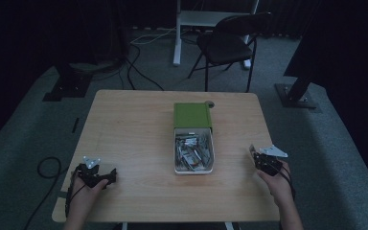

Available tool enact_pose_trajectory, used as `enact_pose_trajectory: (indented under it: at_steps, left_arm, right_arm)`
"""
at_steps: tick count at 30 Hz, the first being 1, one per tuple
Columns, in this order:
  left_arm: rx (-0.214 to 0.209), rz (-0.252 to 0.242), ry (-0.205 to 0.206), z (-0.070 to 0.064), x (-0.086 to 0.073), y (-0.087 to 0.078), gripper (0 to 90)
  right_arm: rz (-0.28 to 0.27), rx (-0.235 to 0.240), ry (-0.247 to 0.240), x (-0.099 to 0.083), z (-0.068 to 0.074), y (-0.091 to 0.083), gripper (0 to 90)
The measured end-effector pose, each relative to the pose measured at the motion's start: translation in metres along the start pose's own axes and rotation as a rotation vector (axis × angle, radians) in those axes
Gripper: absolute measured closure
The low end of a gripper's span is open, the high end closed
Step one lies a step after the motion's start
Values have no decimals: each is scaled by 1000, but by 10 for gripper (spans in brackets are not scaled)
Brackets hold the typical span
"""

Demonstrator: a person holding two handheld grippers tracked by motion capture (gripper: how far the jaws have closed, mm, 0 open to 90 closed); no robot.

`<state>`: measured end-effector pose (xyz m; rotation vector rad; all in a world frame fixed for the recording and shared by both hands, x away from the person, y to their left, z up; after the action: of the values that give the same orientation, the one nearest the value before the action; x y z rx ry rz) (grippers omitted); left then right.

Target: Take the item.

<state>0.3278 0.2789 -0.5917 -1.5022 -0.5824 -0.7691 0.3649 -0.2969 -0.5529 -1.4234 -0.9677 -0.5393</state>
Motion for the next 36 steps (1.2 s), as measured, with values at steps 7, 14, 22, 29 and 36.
enact_pose_trajectory:
  at_steps: [7, 14, 22, 29, 36]
  left_arm:
    - [0, 0, 0, 0, 0, 0, 70]
    - [0, 0, 0, 0, 0, 0, 70]
    - [0, 0, 0, 0, 0, 0, 70]
    - [0, -1, 0, 0, 0, 0, 70]
    - [0, 0, 0, 0, 0, 0, 70]
  right_arm:
    - [6, 10, -13, -3, 7, 3, 867]
    - [28, 53, -16, -8, 18, 5, 811]
    - [25, 82, -53, -11, 30, 3, 787]
    - [19, 106, -105, -14, 46, 1, 789]
    - [39, 134, -140, -22, 61, 5, 779]
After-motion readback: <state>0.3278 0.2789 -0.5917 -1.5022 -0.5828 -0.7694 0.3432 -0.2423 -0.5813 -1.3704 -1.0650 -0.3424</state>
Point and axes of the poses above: each handheld gripper's, and its own axes: y roughly forward along the jaws, x roughly out of its top, z roughly to its left, the point moved 5 cm from there along y, roughly forward along the jaws, and after that the axes turned 5 degrees about -z, right-handed, at the moved point
